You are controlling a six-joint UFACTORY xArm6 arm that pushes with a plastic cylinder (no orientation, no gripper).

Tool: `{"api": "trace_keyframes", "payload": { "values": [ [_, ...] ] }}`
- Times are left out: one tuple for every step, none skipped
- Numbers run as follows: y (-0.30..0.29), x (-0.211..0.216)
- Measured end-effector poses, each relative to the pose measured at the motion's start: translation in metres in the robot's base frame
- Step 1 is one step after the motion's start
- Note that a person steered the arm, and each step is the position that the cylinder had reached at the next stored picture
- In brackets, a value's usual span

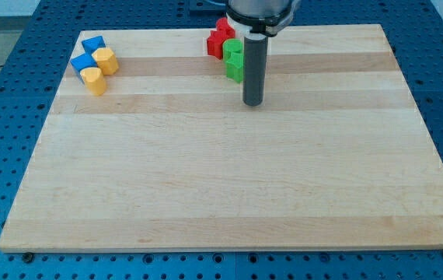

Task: Slide the red circle downwards of the board

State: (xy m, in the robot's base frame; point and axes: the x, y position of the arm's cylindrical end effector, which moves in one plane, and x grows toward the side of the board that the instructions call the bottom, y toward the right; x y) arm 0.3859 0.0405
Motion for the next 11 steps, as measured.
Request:
{"api": "trace_keyframes", "payload": {
  "values": [
    [0.033, -0.031],
    [0.050, -0.099],
    [0.046, -0.178],
    [0.034, -0.193],
    [-0.027, -0.193],
    [-0.071, -0.183],
    [-0.073, -0.153],
    [-0.073, -0.149],
    [-0.071, -0.169],
    [-0.058, -0.193],
    [-0.057, -0.192]
  ]
}}
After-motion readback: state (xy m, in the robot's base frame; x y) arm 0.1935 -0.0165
